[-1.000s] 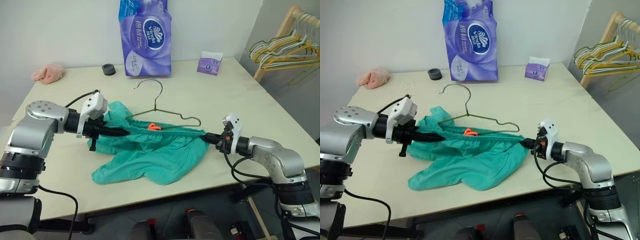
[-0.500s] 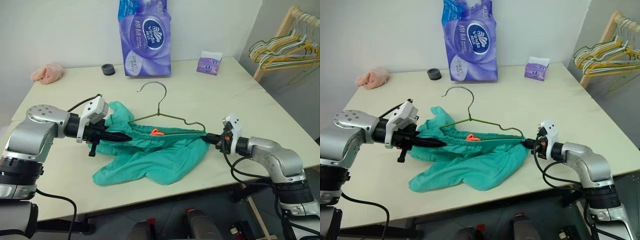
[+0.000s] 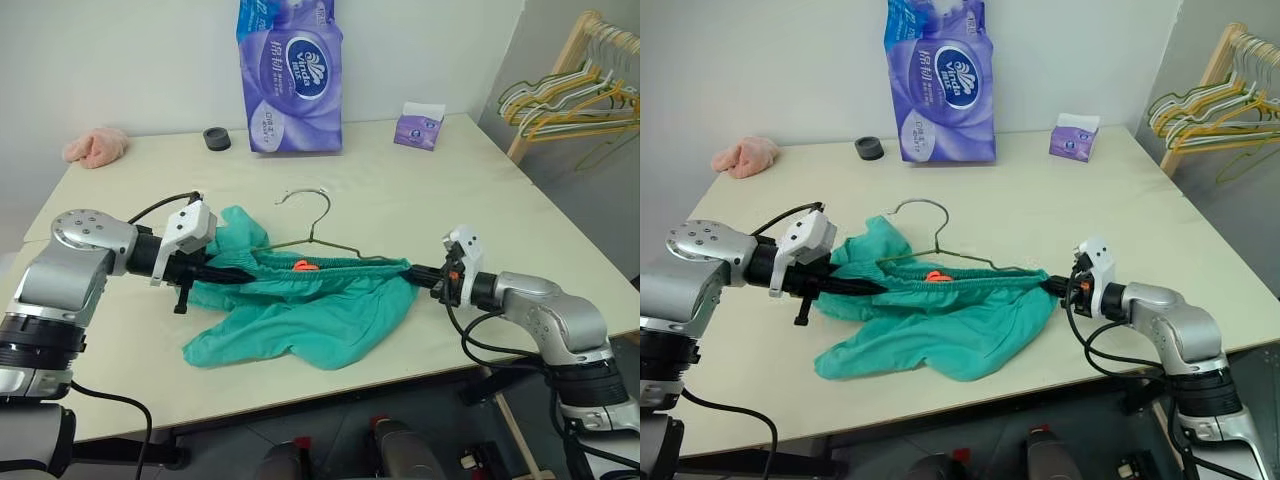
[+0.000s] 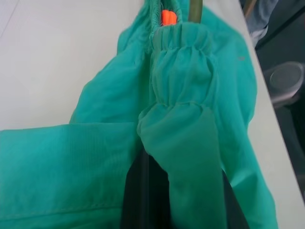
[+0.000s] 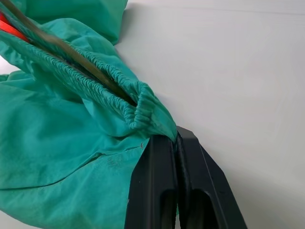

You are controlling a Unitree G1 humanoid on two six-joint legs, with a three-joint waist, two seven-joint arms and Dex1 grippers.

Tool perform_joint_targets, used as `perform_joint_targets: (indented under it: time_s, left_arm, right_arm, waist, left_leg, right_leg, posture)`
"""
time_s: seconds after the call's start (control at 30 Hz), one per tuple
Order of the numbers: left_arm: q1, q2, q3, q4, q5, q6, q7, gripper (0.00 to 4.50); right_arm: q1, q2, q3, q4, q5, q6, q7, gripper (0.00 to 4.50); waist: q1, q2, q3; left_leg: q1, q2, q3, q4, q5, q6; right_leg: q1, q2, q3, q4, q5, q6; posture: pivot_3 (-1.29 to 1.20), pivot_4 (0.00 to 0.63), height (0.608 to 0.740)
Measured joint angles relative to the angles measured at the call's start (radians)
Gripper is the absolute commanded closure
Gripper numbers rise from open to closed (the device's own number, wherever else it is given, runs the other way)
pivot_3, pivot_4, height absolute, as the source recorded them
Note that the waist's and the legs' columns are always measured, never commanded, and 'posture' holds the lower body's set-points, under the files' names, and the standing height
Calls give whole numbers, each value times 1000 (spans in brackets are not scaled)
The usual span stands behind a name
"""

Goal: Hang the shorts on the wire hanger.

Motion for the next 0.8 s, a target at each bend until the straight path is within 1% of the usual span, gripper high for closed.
perform_joint_targets:
  time_s: [0.07,0.17,0.3,0.43,0.53,0.67,0.77,0.8]
  left_arm:
    - [10,33,0,43,49,-26,2,4500]
    - [10,21,-9,51,84,-73,10,4500]
    - [6,-36,-11,50,88,-75,23,4500]
    - [4,-59,-14,47,92,-73,32,4500]
    - [1,-65,-14,47,97,-74,42,4500]
    - [0,-66,-14,47,102,-74,44,4500]
    - [0,-67,-14,47,104,-74,45,4500]
    - [0,-69,-14,47,104,-74,45,4500]
  right_arm:
    - [14,-52,-9,1,-26,0,-2,4466]
    - [9,-76,22,-36,-45,-15,18,4466]
    - [-46,-77,78,-94,-68,-34,44,4466]
    - [-77,-55,98,-106,-70,-34,44,4466]
    - [-78,-55,113,-107,-77,-45,48,3923]
    - [-64,-76,149,-118,-119,-99,70,2563]
    - [-61,-70,204,-112,-199,-164,51,1594]
    - [-62,-64,220,-106,-220,-182,46,1594]
  waist:
    - [0,0,0]
    - [0,0,0]
    - [-2,0,0]
    - [-3,0,0]
    - [-3,0,0]
    - [-4,0,0]
    - [-5,0,0]
    - [-6,0,0]
  left_leg:
    - [0,0,0,0,0,0]
    - [0,0,0,0,0,0]
    - [0,0,0,0,0,0]
    - [0,0,0,0,0,0]
    - [0,0,0,0,0,0]
    - [0,0,0,0,0,0]
    - [0,0,0,0,0,0]
    - [0,0,0,0,0,0]
  right_leg:
    - [0,0,0,0,0,0]
    - [0,0,0,0,0,0]
    - [0,0,0,0,0,0]
    - [0,0,0,0,0,0]
    - [0,0,0,0,0,0]
    - [0,0,0,0,0,0]
    - [0,0,0,0,0,0]
    - [0,0,0,0,0,0]
  posture:
    - [-150,72,740]
    - [-159,72,740]
    - [-162,70,740]
    - [-164,68,740]
    - [-160,68,740]
    - [-161,66,740]
    - [-161,66,740]
    - [-161,66,740]
